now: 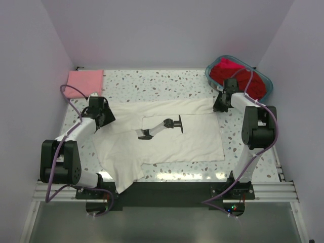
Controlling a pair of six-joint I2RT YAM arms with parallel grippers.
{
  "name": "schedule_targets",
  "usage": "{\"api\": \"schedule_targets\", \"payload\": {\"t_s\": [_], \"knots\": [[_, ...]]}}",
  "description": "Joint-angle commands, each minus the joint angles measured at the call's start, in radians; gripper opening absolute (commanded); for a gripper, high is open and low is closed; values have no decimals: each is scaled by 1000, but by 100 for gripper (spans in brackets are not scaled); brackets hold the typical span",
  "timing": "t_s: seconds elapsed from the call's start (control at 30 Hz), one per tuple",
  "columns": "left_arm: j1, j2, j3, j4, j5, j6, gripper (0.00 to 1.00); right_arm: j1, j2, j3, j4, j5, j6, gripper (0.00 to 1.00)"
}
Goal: Fold and stack the t-shirts
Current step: Fold the tshirt
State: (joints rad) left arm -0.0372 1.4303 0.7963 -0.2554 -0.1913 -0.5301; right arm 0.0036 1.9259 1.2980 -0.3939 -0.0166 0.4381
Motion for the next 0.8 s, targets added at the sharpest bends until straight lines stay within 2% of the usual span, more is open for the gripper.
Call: {"api": "schedule_targets", "payload": {"t_s": [0.0,0.33,0.57,0.77], "knots": [[-1,-25,3,39,-20,15,64,-1,-37,47,-34,35,-30,0],[-1,-25,6,28,-31,13,64,-1,-90,57,-118,81,-79,0],[0,-7,36,8,-31,-10,64,-2,-87,29,-115,81,-91,0],[0,112,219,-4,-25,-53,51,-1,-73,14,-94,70,-93,0]]}}
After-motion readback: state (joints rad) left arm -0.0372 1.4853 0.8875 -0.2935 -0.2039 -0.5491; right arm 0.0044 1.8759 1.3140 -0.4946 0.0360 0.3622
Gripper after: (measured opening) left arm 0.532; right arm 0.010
